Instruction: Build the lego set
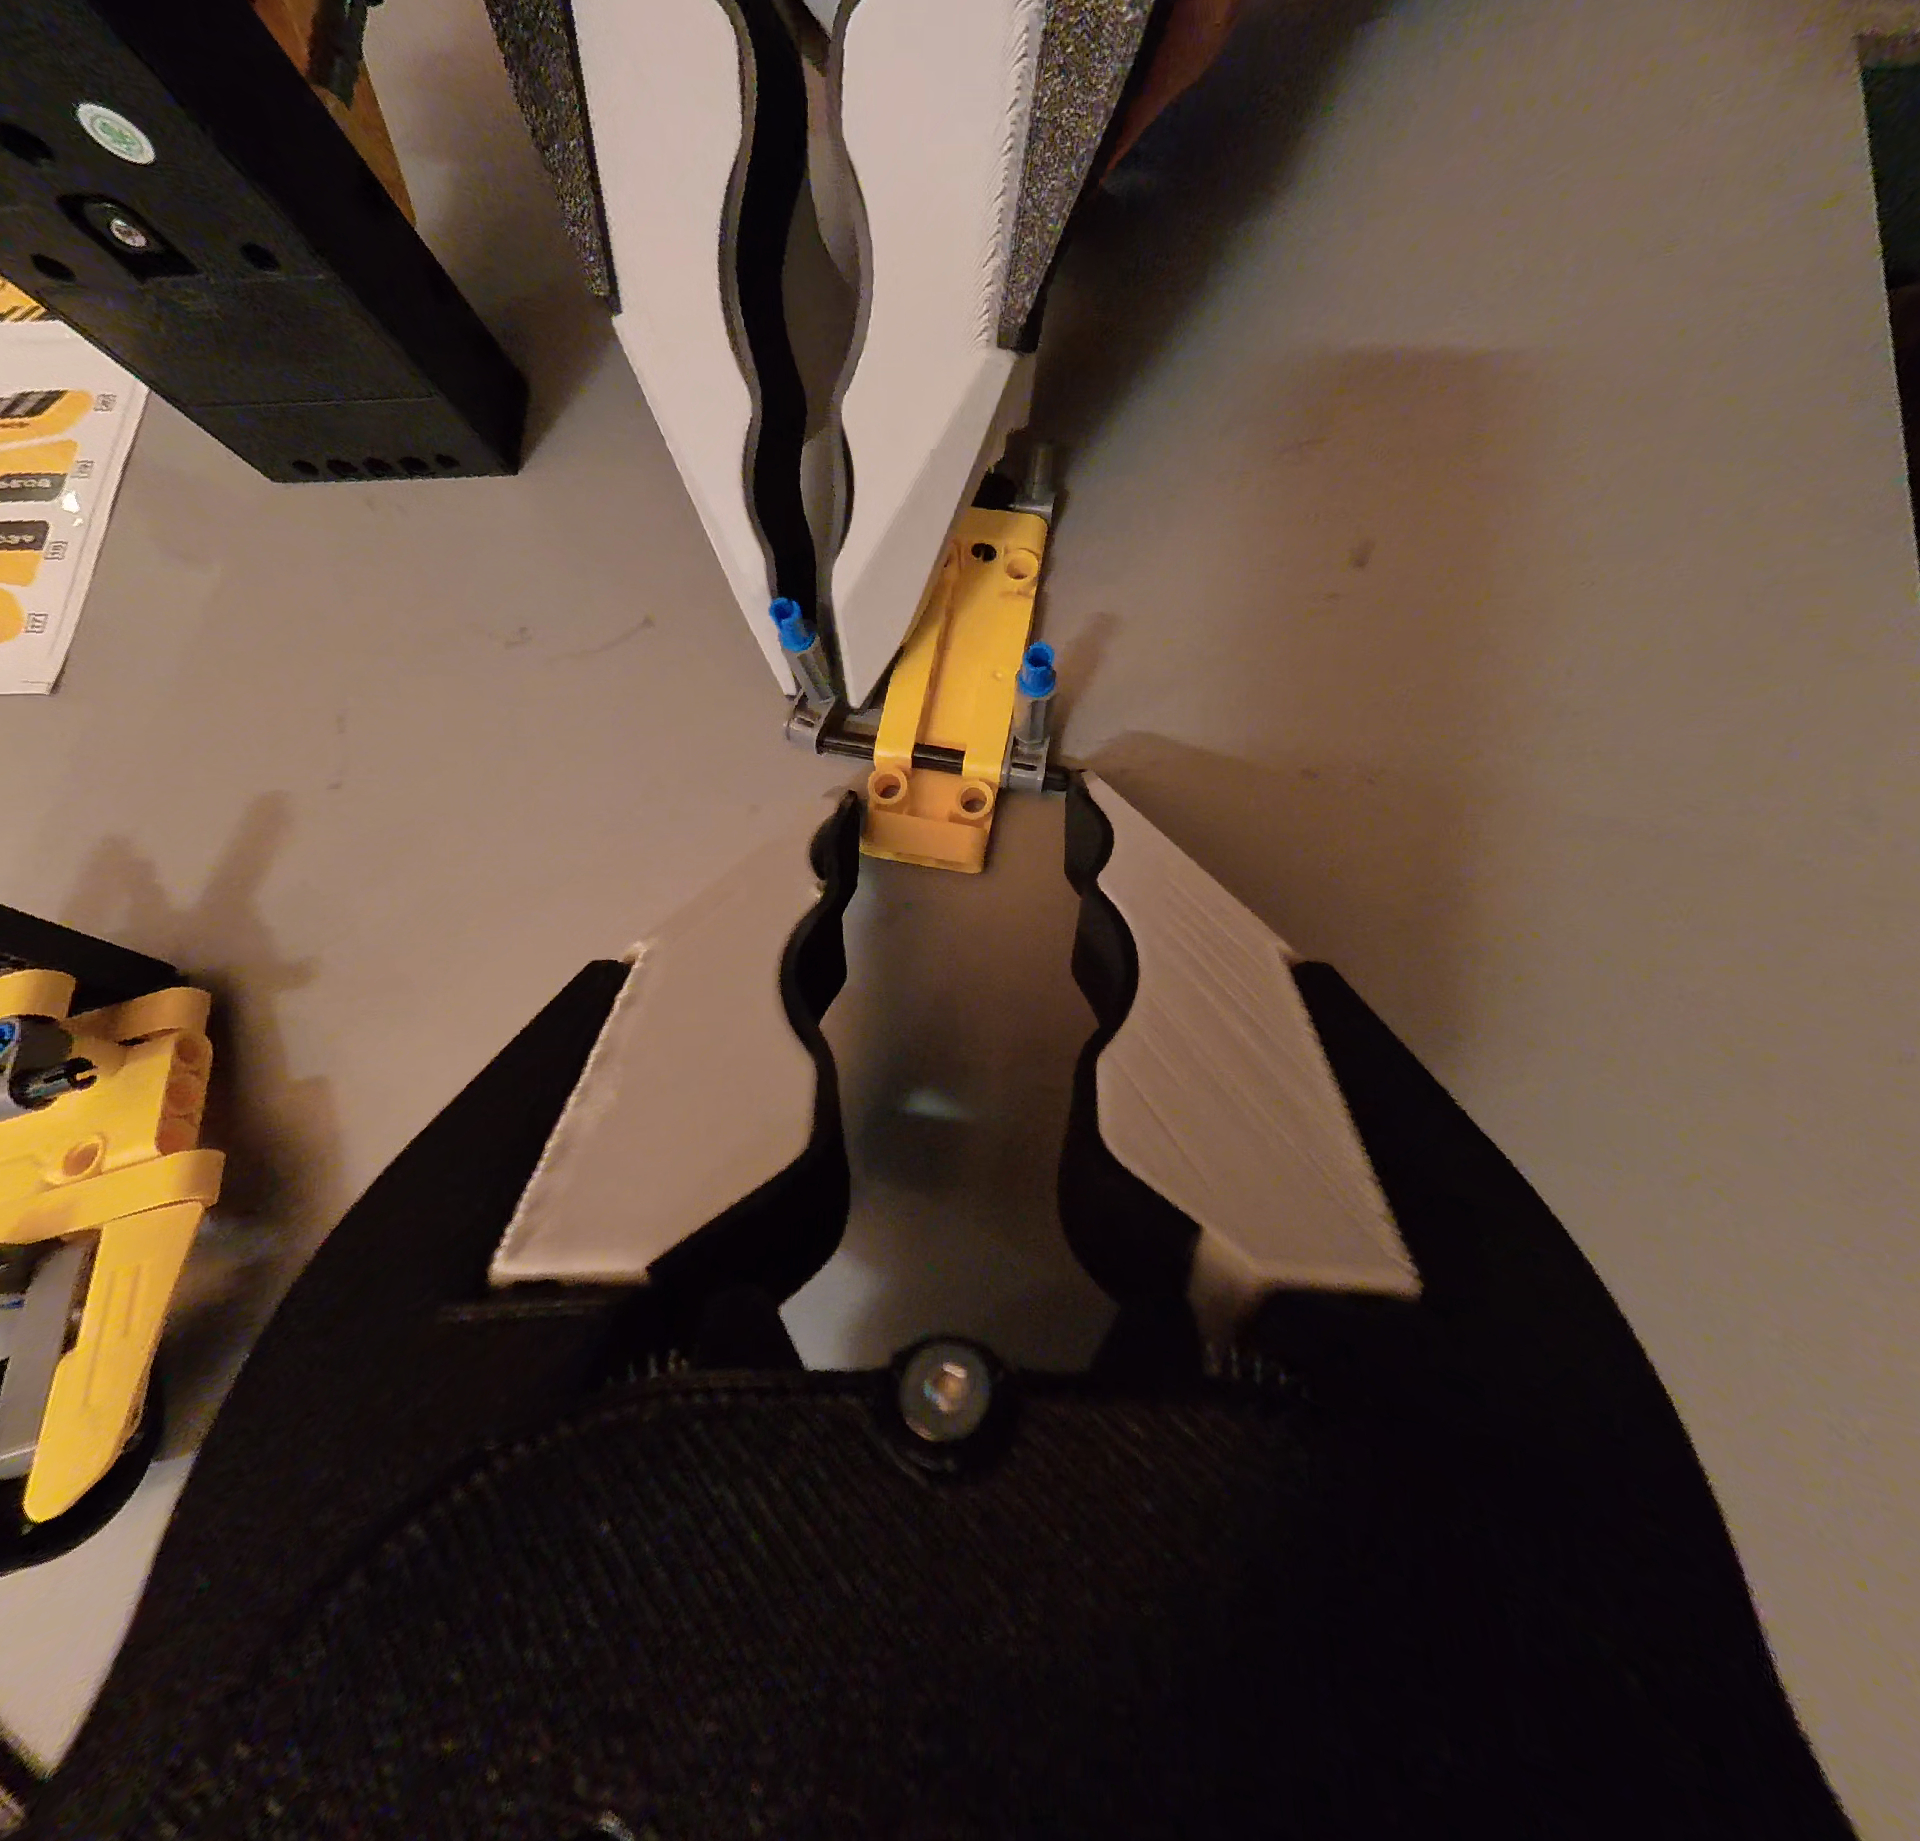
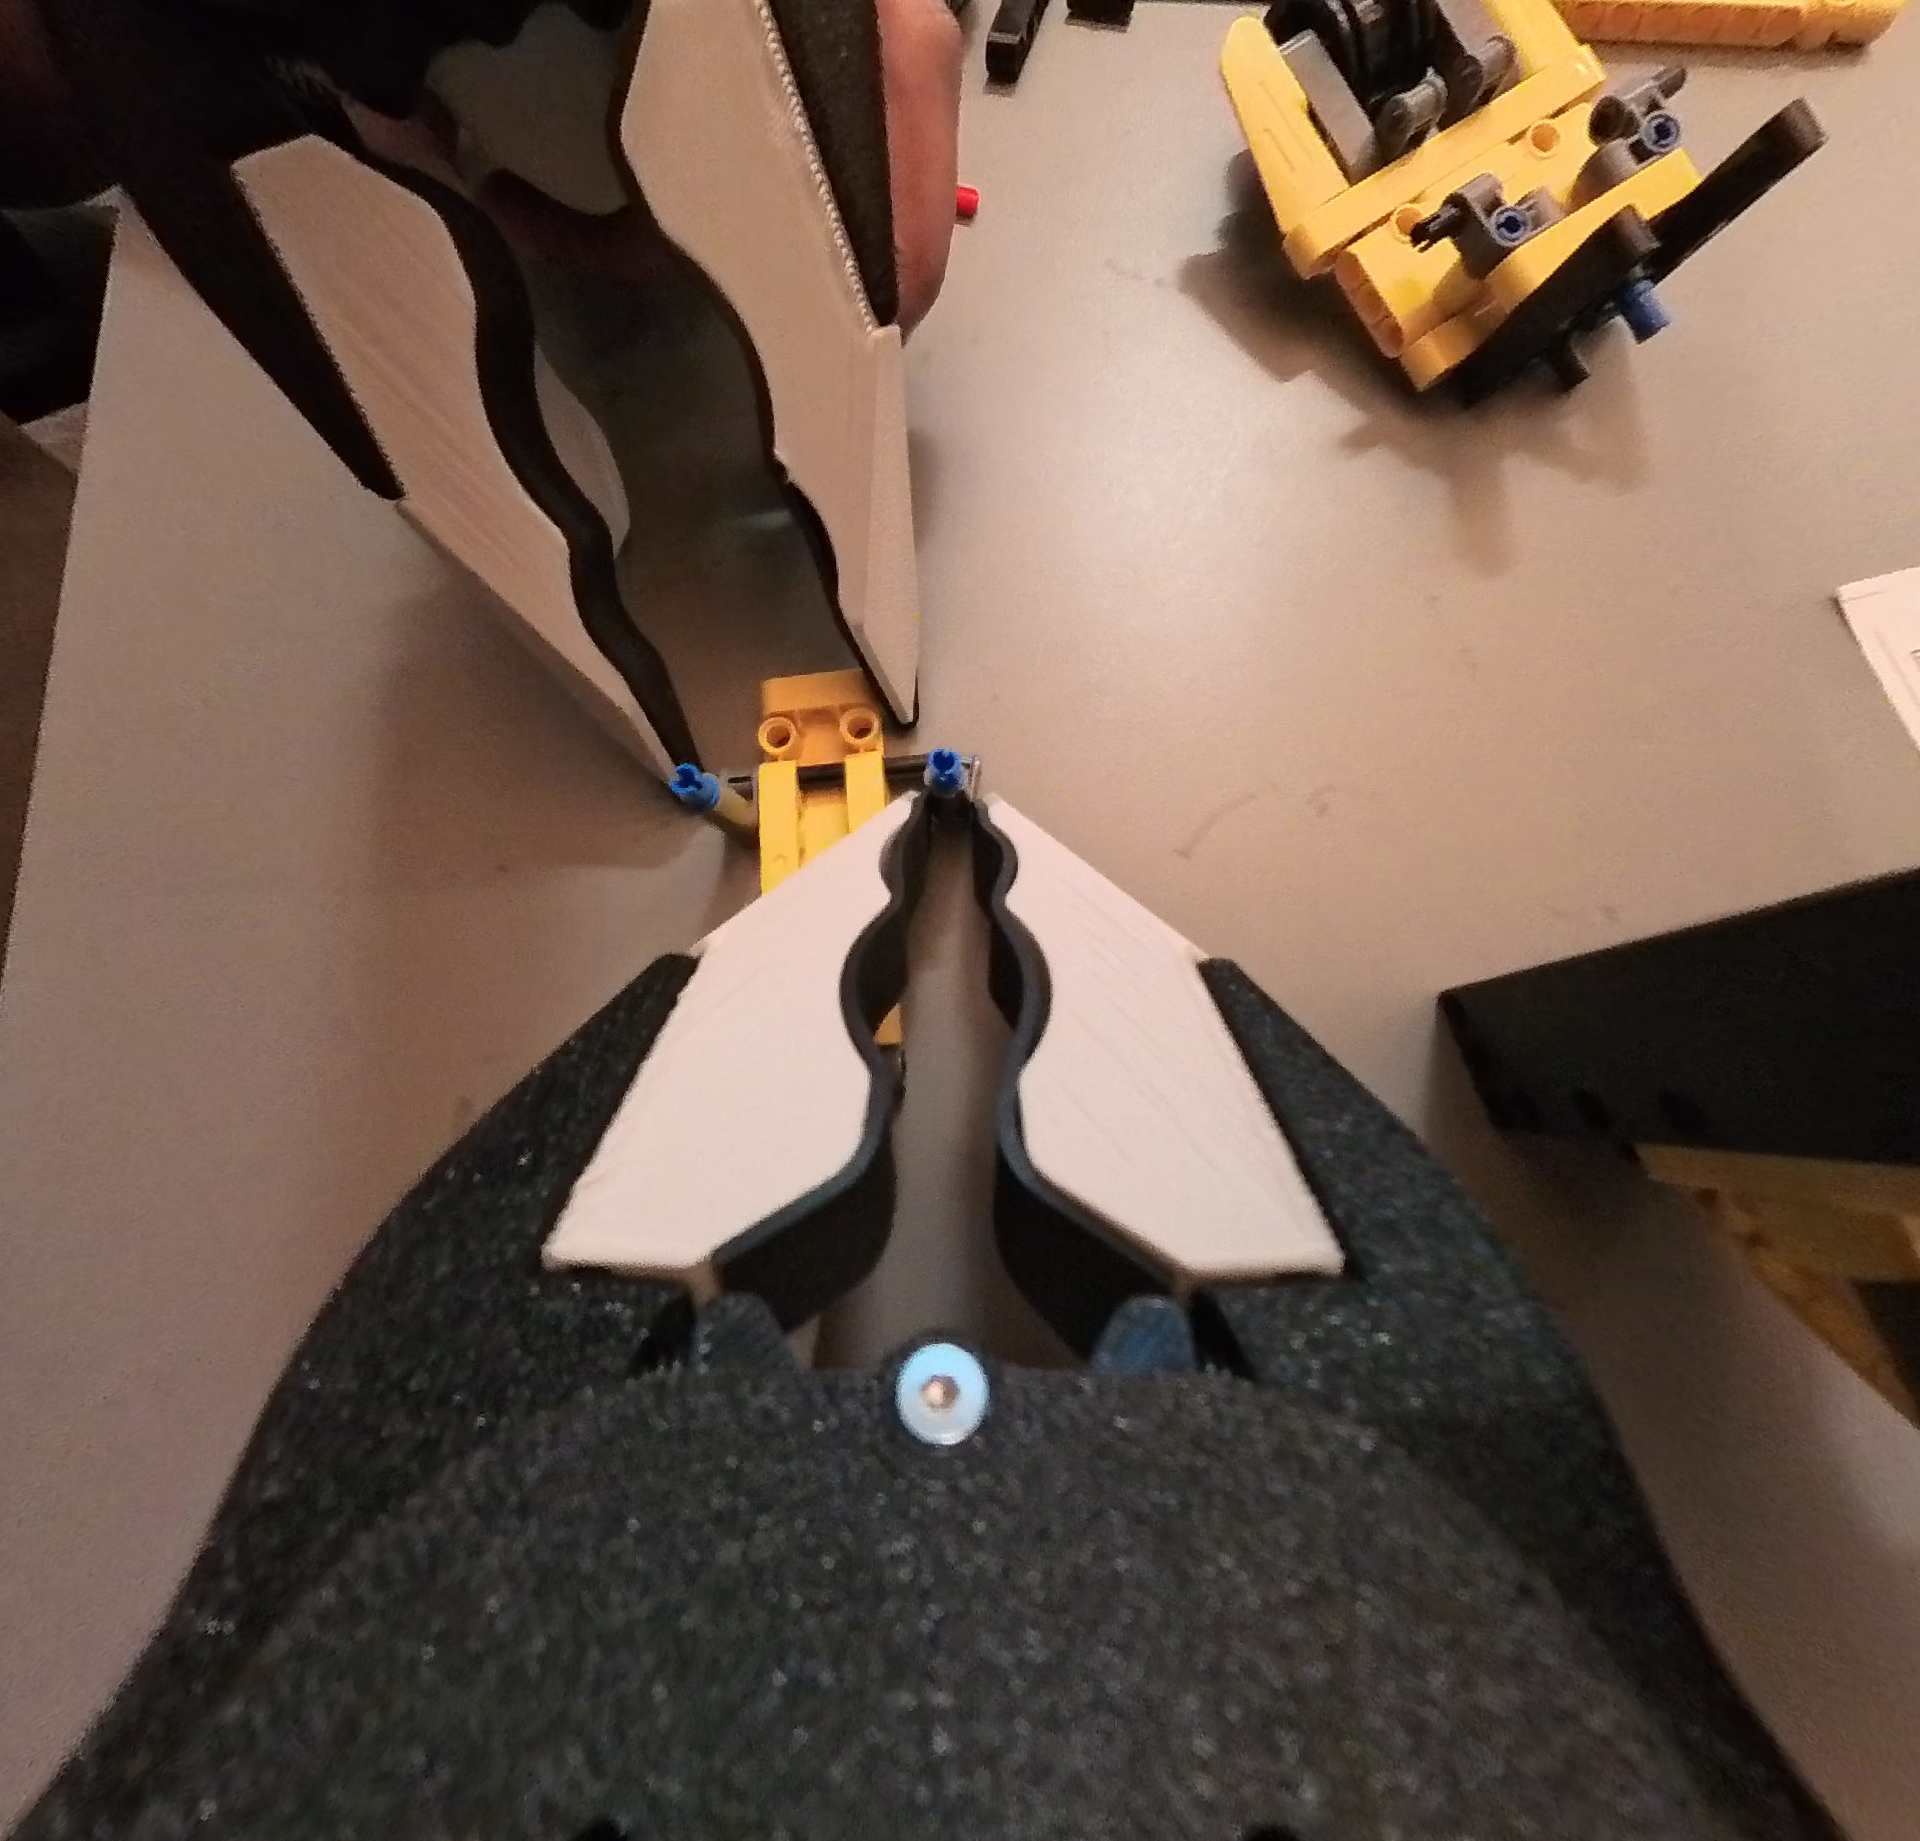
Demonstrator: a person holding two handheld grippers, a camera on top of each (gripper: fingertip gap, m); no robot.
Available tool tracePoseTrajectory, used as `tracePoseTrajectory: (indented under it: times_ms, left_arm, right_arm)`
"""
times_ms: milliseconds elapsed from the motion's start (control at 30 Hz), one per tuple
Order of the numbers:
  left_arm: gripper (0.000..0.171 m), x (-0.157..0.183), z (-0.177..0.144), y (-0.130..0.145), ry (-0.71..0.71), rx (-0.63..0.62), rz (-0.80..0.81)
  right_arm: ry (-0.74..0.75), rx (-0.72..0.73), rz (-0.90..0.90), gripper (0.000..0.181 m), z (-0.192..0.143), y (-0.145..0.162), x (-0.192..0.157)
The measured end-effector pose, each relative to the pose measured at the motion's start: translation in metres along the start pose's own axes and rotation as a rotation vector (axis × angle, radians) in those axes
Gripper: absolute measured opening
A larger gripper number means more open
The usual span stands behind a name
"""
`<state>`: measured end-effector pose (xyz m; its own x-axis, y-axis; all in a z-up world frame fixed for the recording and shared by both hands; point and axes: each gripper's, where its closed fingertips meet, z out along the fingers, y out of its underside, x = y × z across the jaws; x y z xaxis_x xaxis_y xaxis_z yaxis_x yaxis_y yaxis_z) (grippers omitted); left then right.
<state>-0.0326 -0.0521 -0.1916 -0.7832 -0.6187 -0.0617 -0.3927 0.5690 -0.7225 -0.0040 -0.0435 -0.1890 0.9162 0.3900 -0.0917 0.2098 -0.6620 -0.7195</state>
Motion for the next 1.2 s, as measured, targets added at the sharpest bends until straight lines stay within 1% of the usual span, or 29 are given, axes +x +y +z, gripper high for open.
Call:
tracePoseTrajectory:
  times_ms: [367,600,1200]
  left_arm:
    - [0.035,0.005,0.000,0.000,0.016,0.005,0.047]
    - [0.036,0.014,-0.001,0.000,0.053,0.011,0.093]
    - [0.035,0.018,-0.002,0.001,0.088,0.007,0.095]
  right_arm:
    - [-0.050,-0.002,-0.017,0.007,-0.002,0.002,-0.005]
    - [-0.078,-0.006,-0.056,0.007,-0.002,0.004,-0.013]
    - [-0.108,-0.002,-0.082,0.007,-0.003,0.005,-0.020]
